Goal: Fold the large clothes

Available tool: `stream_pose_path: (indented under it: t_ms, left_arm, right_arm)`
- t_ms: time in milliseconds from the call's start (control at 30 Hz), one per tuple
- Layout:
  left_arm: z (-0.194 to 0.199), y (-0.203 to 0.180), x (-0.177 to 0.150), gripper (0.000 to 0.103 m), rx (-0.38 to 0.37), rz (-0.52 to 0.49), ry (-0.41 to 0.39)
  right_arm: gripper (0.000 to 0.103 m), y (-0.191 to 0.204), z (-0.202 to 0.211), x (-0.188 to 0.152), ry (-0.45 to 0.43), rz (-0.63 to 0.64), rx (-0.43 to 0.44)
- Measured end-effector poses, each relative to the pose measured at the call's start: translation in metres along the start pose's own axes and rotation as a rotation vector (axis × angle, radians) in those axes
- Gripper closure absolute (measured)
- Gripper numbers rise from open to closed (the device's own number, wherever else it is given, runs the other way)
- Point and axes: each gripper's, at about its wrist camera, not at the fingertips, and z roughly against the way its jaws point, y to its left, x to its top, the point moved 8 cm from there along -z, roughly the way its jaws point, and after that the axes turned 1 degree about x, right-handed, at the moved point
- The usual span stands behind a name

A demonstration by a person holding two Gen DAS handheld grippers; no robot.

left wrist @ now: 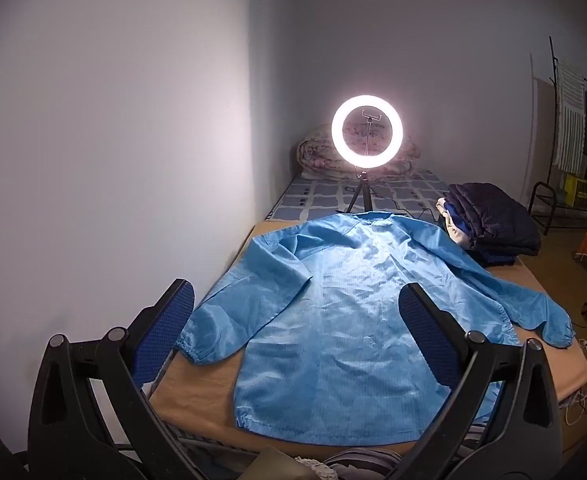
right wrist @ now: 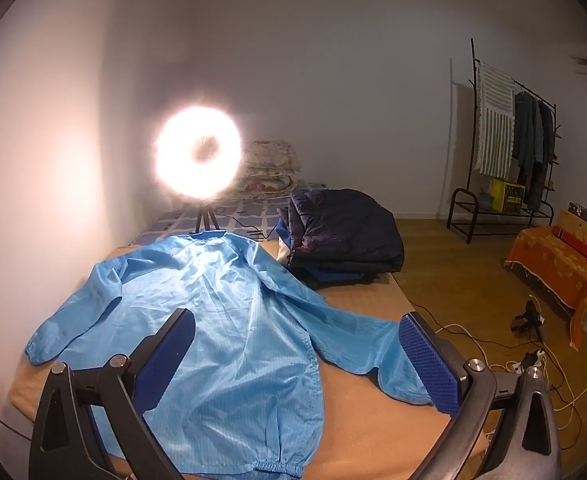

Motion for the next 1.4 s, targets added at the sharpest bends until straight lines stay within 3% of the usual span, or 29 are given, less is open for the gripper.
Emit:
stream_pose_path:
  t_ms: [1400]
  left_arm:
    - [0.009, 0.007, 0.024, 0.000, 0.009, 0.013, -0.028]
  right_arm:
    - [0.000, 0.012, 0.004, 0.004, -0.004, 0.017, 0.017]
